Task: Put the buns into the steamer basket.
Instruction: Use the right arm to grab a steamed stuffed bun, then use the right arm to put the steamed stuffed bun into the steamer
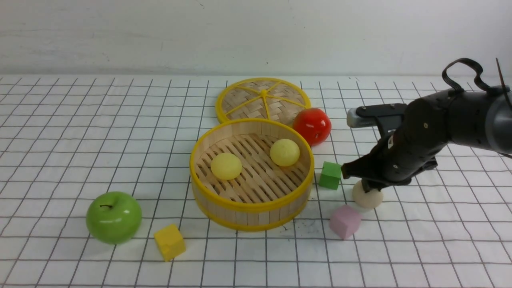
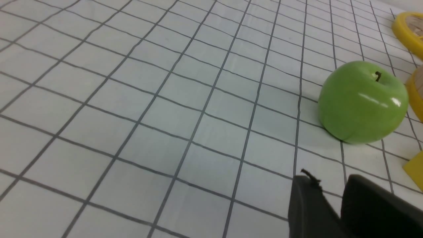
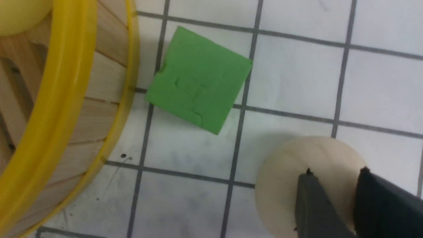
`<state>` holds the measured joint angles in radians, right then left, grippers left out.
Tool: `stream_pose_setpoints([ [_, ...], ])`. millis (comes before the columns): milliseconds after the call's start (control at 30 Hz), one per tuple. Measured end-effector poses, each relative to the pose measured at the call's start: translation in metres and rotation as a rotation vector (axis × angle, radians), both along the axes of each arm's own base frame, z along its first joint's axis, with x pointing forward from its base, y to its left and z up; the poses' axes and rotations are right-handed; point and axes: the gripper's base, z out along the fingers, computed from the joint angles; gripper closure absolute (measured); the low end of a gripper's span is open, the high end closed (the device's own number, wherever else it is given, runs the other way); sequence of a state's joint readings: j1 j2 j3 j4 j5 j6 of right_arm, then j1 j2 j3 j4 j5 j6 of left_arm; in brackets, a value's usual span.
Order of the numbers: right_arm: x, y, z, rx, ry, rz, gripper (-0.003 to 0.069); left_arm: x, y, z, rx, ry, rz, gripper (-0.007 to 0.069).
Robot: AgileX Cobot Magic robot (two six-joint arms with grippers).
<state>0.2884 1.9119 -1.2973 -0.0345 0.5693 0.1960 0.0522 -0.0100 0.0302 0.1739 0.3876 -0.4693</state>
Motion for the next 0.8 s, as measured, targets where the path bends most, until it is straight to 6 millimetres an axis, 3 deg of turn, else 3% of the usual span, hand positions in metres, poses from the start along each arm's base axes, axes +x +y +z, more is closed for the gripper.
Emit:
stream_pose_setpoints([
  [100, 0.0, 0.0, 0.0, -0.001, 0.002, 0.0, 0.0515, 0.0, 0.0, 0.0, 0.0, 0.0, 0.0, 0.0461],
  [267, -0.001, 0.0, 0.0, -0.003, 0.008, 0.0, 0.0642, 0.0, 0.0, 0.0, 0.0, 0.0, 0.0, 0.0459],
  [533, -0.001, 0.0, 0.006, -0.008, 0.025, -0.002, 0.0659, 0.0, 0.0, 0.0, 0.0, 0.0, 0.0, 0.0449],
  [667, -0.003, -0.001, 0.039, 0.006, -0.018, -0.006, 0.0659, 0.0, 0.0, 0.0, 0.0, 0.0, 0.0, 0.0442],
  [700, -0.003, -0.001, 0.039, 0.006, -0.018, -0.005, 0.0659, 0.0, 0.0, 0.0, 0.0, 0.0, 0.0, 0.0442],
  [733, -0.005, 0.0, 0.056, 0.031, -0.049, -0.004, 0.0659, 0.0, 0.0, 0.0, 0.0, 0.0, 0.0, 0.0441],
  [800, -0.008, 0.004, 0.073, 0.062, -0.082, 0.012, 0.0659, 0.0, 0.0, 0.0, 0.0, 0.0, 0.0, 0.0439],
])
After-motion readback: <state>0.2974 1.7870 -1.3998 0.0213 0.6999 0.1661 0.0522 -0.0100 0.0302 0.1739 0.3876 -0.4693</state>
